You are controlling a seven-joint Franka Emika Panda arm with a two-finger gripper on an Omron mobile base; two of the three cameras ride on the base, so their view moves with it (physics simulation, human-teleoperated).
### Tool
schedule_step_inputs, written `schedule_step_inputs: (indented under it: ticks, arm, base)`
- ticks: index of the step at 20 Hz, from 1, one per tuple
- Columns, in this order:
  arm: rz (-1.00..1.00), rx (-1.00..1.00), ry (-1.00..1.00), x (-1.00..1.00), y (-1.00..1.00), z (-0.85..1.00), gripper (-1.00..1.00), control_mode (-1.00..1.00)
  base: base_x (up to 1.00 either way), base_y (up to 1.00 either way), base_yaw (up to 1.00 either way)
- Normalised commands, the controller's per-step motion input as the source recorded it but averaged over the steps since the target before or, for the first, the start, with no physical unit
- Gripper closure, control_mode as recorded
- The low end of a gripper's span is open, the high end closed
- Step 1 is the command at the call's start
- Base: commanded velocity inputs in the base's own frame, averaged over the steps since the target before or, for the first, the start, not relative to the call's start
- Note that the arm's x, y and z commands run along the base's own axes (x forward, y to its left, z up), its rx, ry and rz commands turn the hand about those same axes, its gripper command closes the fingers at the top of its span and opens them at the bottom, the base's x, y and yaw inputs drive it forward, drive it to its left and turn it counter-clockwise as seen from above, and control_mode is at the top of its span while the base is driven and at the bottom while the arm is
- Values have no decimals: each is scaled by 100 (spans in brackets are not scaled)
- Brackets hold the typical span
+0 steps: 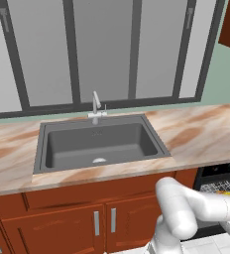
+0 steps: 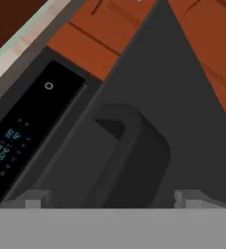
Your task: Pick up the cup and bowl from the counter, place them in the dishwasher, and close the dishwasher door.
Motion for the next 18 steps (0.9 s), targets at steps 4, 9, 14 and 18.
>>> schedule_step_inputs:
  ticks: [4,9,14,18]
  arm:
    - [19,0,-24,72,-4,-62,-100,-100]
    - [19,0,-24,70,-6,-67,-100,-100]
    - [19,0,-24,64,-9,-79,-100,-100]
    - [20,0,-24,58,-15,-91,-100,-100]
  base:
    - [0,0,0]
    - [0,0,0]
    - [0,0,0]
    - [0,0,0]
